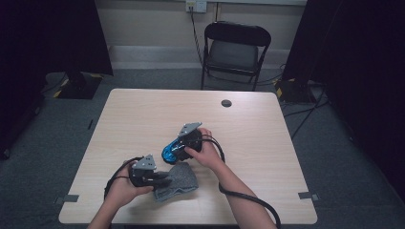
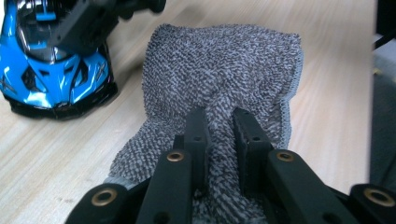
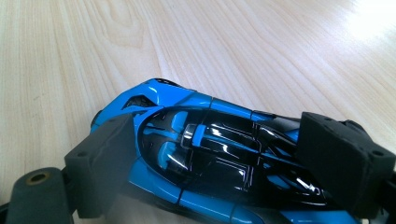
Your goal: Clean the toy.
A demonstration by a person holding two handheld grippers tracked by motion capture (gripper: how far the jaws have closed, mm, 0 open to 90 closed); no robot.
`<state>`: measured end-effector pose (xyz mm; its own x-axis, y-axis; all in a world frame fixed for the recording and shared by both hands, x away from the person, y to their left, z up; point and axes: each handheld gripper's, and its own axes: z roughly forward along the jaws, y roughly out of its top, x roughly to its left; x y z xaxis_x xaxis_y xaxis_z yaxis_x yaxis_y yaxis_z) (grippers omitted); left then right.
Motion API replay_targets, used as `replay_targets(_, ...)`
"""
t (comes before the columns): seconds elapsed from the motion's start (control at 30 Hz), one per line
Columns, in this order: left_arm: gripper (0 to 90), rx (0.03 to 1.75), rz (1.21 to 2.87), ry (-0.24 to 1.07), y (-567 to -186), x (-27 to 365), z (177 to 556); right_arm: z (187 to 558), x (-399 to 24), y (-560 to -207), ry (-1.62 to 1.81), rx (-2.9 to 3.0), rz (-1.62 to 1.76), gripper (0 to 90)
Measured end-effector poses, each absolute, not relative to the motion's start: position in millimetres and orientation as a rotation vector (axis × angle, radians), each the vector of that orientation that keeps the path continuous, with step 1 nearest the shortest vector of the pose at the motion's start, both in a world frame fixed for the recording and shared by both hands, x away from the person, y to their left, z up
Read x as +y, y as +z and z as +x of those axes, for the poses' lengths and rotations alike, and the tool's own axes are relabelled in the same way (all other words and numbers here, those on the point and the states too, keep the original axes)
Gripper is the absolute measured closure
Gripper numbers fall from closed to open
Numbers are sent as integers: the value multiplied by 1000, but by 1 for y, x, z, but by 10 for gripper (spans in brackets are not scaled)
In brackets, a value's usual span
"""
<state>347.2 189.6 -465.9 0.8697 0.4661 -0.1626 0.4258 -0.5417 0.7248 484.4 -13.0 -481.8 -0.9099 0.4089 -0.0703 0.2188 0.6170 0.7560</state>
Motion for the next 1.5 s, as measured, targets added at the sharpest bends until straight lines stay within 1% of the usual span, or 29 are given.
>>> replay_targets(0.17, 768, 672, 2225, 86, -472, 191, 351, 484, -13, -482, 1172, 2606, 515, 115)
replay_targets(0.4, 767, 736, 2239, 169, -473, 196, 357, 484, -13, -482, 1172, 2606, 516, 115)
replay_targets(0.77, 768, 778, 2227, 189, -475, 205, 362, 484, -13, -482, 1172, 2603, 515, 115)
replay_targets(0.97, 769, 807, 2237, 226, -474, 213, 364, 484, -13, -482, 1173, 2604, 516, 115)
replay_targets(1.5, 772, 937, 2190, 310, -473, 243, 370, 484, -13, -482, 1171, 2606, 516, 115)
